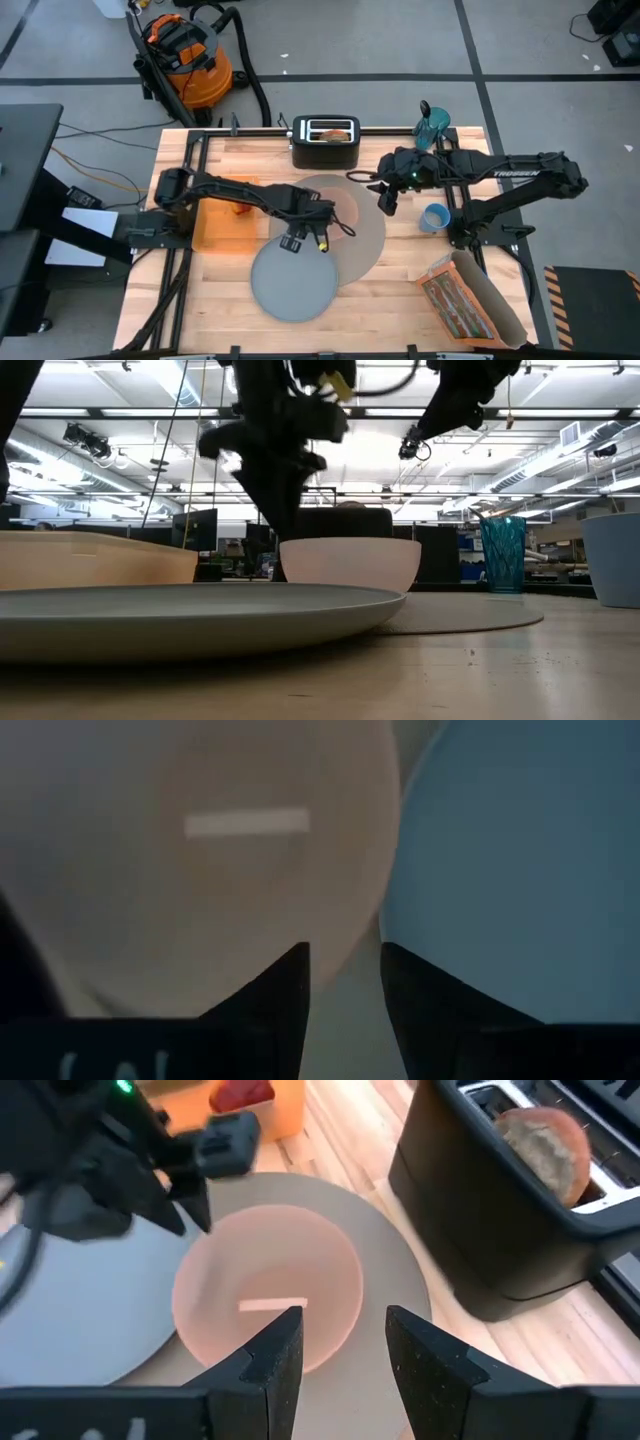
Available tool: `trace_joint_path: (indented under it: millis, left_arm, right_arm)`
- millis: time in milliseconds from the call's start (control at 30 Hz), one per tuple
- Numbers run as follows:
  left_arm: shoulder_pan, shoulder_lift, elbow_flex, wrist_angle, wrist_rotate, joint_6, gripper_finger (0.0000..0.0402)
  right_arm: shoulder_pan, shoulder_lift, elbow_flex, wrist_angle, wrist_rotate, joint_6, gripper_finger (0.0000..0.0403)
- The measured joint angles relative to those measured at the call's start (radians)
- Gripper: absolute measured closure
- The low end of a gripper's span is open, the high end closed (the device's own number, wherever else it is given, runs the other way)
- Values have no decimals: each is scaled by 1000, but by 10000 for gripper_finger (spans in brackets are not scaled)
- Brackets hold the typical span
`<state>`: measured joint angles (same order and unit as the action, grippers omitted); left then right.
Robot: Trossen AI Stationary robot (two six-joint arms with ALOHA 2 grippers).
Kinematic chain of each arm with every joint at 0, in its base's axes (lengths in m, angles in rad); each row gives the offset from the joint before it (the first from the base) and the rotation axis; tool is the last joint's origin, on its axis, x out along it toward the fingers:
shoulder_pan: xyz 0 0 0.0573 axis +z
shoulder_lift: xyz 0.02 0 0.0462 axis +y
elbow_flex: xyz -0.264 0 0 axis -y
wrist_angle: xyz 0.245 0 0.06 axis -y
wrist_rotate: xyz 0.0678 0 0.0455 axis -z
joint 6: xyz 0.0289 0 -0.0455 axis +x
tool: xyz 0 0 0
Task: Arrange a breakfast setting
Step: Put the red apple to the top left of the orange bowl on the gray table mat
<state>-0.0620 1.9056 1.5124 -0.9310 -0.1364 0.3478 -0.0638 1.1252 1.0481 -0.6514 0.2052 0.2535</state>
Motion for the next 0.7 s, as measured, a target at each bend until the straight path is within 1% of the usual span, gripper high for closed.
trace_joint_path:
  millis: [100,200,333,400,500,600,700]
  left_arm:
    - [14,-53,0,-53,2,-18,269]
    - [41,-123,0,-87,3,-57,269]
    - [101,-235,0,-86,33,-174,267]
    - [137,-286,0,-102,36,-241,259]
    - [191,-352,0,-174,37,-360,232]
    - [231,-402,-3,-295,38,-458,195]
    - [262,-465,-66,-365,42,-565,155]
  right_arm:
    - [-33,0,22,-9,-34,-5,246]
    - [-59,0,73,-9,-58,-50,235]
    - [-85,0,140,-5,-43,-127,217]
    - [-98,0,160,-3,-22,-151,207]
    - [-113,0,164,30,-14,-152,189]
    - [-117,0,164,47,-15,-150,173]
    - [-117,1,158,60,-15,-143,159]
